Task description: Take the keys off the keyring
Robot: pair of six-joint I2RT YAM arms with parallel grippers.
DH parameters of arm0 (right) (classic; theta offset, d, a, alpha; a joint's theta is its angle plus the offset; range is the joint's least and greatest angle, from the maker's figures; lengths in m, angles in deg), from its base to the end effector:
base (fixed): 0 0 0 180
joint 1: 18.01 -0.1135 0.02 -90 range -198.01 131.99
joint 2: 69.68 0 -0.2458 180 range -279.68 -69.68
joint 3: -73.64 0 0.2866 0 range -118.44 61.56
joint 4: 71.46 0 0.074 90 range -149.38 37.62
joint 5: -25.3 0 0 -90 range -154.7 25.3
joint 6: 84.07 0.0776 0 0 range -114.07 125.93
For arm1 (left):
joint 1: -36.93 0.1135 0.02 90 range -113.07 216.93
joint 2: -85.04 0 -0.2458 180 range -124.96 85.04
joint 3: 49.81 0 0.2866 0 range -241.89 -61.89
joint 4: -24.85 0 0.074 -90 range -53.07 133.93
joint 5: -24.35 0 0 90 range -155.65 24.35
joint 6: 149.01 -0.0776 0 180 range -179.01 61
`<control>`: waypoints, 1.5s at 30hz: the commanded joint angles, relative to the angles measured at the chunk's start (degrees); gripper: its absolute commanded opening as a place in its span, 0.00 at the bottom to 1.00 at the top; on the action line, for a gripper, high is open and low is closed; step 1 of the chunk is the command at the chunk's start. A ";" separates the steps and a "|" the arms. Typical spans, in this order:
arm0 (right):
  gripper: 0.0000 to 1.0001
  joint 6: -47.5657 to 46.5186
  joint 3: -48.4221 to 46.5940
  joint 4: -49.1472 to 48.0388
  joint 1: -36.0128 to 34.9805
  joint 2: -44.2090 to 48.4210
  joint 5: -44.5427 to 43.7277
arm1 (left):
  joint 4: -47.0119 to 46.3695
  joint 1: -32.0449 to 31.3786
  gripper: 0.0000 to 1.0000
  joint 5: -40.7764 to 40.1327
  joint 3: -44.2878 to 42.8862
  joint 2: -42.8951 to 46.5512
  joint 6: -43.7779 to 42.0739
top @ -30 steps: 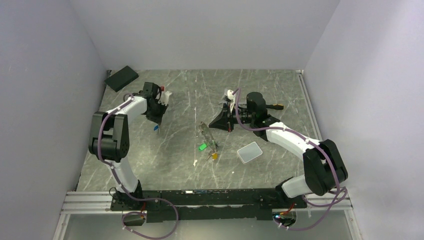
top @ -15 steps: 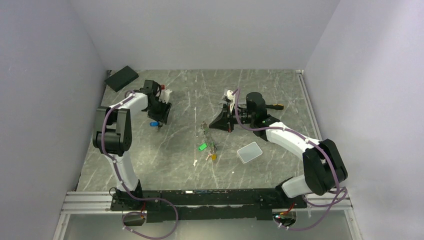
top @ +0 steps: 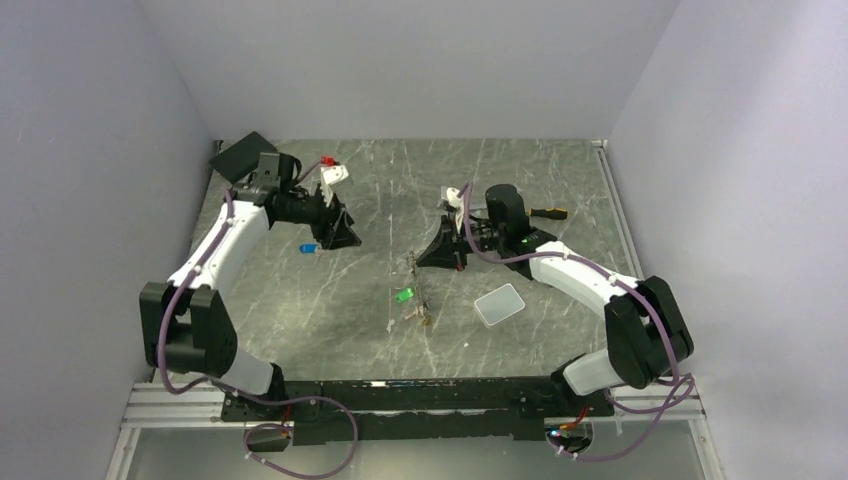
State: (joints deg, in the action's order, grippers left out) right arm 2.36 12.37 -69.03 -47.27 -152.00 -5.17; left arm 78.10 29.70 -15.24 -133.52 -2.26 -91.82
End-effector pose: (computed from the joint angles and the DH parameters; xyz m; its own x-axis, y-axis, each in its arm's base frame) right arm 0.2801 0.2336 0.2090 -0.2885 -0.1979 -0.9368 -0.9573 0.0438 0.2856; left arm 0.3516 -0.1049 0.2377 -0.4280 0.4024 -0.8093 0.8689 0.4297 -0.2458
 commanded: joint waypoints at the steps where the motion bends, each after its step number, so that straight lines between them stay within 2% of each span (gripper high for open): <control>1: 0.00 -8.80 -5.59 5.99 -1.58 1.10 5.10 | 3.15 -1.25 0.70 17.94 4.05 4.98 -13.52; 7: 0.00 -14.77 -8.98 14.57 -3.23 1.32 6.60 | 2.85 -7.28 0.68 18.76 5.03 7.90 -18.29; 10: 0.00 -14.66 -9.80 15.41 -3.73 1.44 5.82 | 1.56 -10.33 0.66 16.69 4.10 7.42 -16.07; 12: 0.00 -11.29 -9.96 13.46 -3.78 1.46 4.04 | -0.46 -11.80 0.63 15.00 3.86 7.28 -10.99; 15: 0.00 -3.01 -8.60 6.70 -3.66 2.07 -1.77 | -7.26 -13.10 0.60 9.62 4.58 7.55 2.13; 18: 0.00 5.51 -6.87 0.37 -3.59 2.14 -7.27 | -11.41 -13.25 0.64 2.17 4.76 8.26 13.66; 21: 0.00 11.95 -6.19 -3.75 -3.69 1.50 -12.13 | -10.33 -13.25 0.67 1.39 3.44 8.44 19.85; 23: 0.00 16.02 -6.22 -5.49 -3.63 0.90 -13.99 | -12.73 -13.59 0.71 1.26 4.35 9.14 25.61; 28: 0.00 21.65 -6.83 -7.93 -3.76 -0.64 -19.30 | -16.06 -14.66 0.71 -3.13 6.27 10.15 35.03; 35: 0.00 25.59 -9.63 -4.39 -4.78 -2.10 -27.85 | -18.24 -17.14 0.66 -10.30 6.99 9.70 37.90; 45: 0.00 29.84 -11.66 -3.18 -5.61 -3.37 -30.19 | -19.43 -22.08 0.60 -20.34 4.91 5.62 37.49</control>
State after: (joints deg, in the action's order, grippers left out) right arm 29.17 4.35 -69.84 -52.38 -155.96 -33.87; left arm 60.74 9.09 -30.04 -126.57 4.75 -55.39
